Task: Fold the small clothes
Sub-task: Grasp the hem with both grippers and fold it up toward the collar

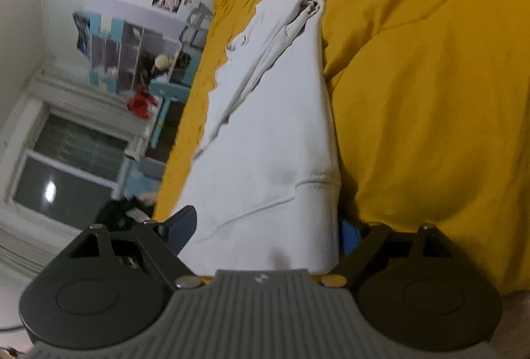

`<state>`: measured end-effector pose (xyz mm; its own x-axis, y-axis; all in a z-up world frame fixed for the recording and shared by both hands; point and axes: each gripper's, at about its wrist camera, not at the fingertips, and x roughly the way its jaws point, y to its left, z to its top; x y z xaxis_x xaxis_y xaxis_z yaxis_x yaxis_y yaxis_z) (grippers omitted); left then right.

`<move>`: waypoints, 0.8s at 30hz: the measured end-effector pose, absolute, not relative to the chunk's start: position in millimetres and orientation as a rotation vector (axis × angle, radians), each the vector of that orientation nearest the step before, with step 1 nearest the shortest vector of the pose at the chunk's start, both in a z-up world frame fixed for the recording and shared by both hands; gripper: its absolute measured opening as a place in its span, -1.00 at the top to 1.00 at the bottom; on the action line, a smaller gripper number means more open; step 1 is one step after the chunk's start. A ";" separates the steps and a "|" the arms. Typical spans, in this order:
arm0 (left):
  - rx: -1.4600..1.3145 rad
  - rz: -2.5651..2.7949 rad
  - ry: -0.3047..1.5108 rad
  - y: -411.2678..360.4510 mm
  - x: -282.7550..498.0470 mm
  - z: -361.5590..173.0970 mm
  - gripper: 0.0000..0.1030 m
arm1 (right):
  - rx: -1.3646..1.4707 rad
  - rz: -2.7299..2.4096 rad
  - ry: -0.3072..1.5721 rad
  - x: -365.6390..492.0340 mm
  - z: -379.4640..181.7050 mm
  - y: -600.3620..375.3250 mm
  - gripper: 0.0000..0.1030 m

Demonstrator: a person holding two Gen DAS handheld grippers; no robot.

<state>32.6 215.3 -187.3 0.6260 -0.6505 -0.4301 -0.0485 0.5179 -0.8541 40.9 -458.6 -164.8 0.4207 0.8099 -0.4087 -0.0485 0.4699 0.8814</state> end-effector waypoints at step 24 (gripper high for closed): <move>-1.158 -0.430 0.621 218.7 26.8 -154.7 0.86 | 1.049 0.604 0.852 53.3 -118.4 -452.3 0.93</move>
<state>26.8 218.7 -154.7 0.7574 -0.6113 -0.2294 -0.0002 0.3510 -0.9364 53.3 -452.3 -118.4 0.5475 0.7772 -0.3101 -0.0353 0.3917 0.9194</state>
